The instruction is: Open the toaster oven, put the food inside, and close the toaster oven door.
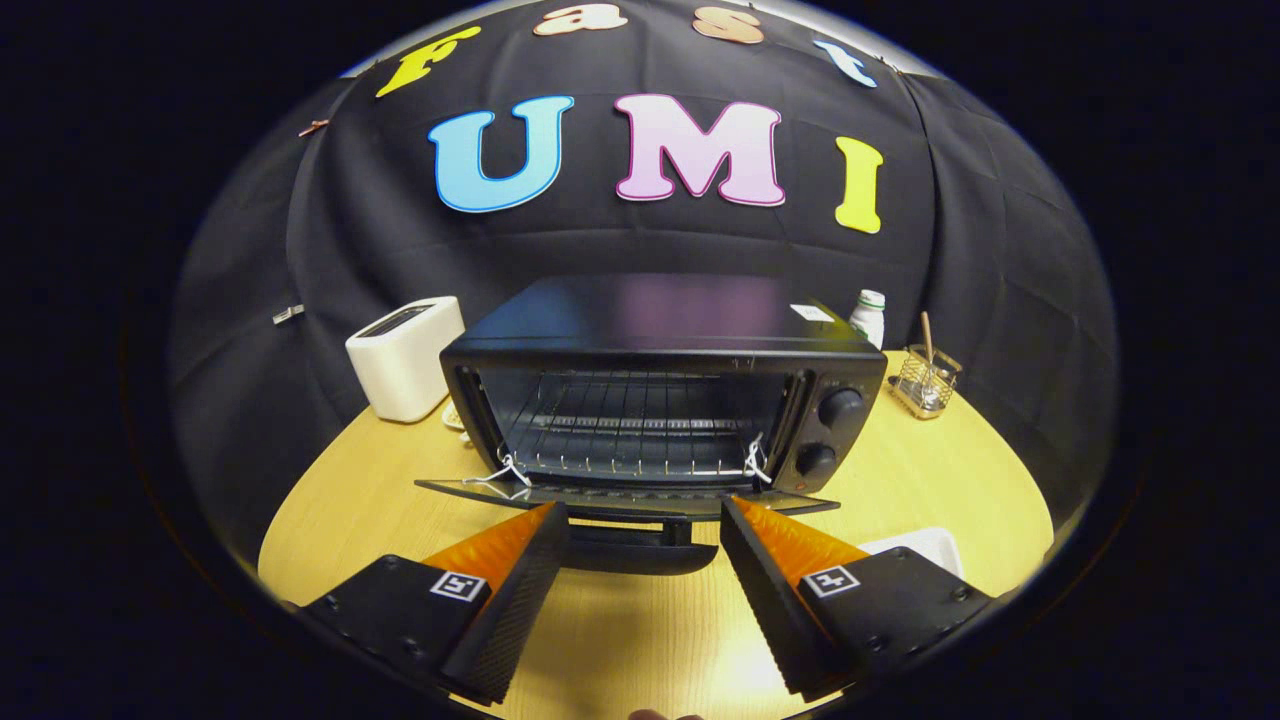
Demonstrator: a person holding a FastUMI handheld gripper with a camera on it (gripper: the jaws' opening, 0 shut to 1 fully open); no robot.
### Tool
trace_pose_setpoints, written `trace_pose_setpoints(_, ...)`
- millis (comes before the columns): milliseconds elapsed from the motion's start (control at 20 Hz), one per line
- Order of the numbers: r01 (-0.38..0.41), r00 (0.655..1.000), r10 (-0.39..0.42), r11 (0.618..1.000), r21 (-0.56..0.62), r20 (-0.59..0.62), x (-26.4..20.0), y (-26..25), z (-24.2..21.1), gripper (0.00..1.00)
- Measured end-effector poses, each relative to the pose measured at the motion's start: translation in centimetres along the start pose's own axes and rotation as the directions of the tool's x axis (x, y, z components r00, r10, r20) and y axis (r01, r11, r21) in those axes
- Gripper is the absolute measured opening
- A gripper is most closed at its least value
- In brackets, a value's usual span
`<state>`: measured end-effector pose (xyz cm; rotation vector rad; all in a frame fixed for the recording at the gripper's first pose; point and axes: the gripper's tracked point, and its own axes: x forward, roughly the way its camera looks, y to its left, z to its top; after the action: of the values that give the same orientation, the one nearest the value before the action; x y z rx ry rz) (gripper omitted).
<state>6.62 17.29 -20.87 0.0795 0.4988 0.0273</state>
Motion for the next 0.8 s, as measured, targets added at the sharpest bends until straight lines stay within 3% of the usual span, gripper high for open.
trace_pose_setpoints(150, -0.011, 0.999, 0.008, 0.998, -0.065, -0.044, -0.3, 0.2, -2.4, 0.99)
trace_pose_setpoints(400, -0.062, 0.984, 0.048, 0.995, -0.076, -0.173, -0.1, 0.2, -7.3, 0.99)
trace_pose_setpoints(800, -0.119, 0.972, 0.090, 0.985, -0.124, -0.216, -3.4, -2.0, -8.7, 0.99)
